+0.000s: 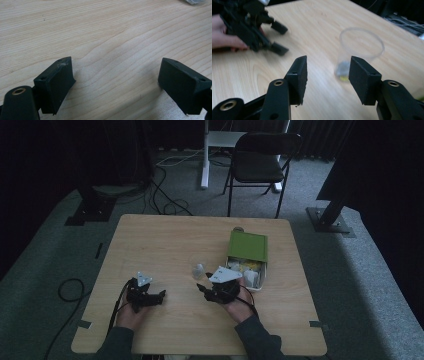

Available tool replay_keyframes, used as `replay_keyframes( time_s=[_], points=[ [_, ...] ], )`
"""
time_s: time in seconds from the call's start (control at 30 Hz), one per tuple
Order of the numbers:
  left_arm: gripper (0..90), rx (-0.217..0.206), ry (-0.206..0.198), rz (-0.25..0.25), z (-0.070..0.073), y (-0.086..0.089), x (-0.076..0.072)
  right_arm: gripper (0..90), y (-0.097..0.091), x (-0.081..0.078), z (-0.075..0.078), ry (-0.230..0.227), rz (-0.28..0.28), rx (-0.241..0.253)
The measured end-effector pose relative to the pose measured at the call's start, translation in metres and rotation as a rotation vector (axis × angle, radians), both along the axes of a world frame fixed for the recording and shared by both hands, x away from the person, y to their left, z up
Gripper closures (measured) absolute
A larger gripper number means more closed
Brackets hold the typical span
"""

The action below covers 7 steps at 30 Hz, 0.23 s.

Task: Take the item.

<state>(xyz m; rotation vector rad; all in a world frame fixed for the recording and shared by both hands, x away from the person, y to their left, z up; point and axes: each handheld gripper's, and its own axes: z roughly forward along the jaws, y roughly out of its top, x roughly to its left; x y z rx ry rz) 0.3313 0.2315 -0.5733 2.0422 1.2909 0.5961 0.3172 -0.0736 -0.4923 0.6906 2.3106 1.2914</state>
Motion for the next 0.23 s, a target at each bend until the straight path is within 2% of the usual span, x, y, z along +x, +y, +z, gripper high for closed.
replay_keyframes(
  time_s=[0.23],
  points=[
    [13.8,0.000,0.000,0.000,0.000,0.000,0.000,48.6,-0.010,-0.005,-0.015,0.033,-0.010,-0.010]
  ],
)
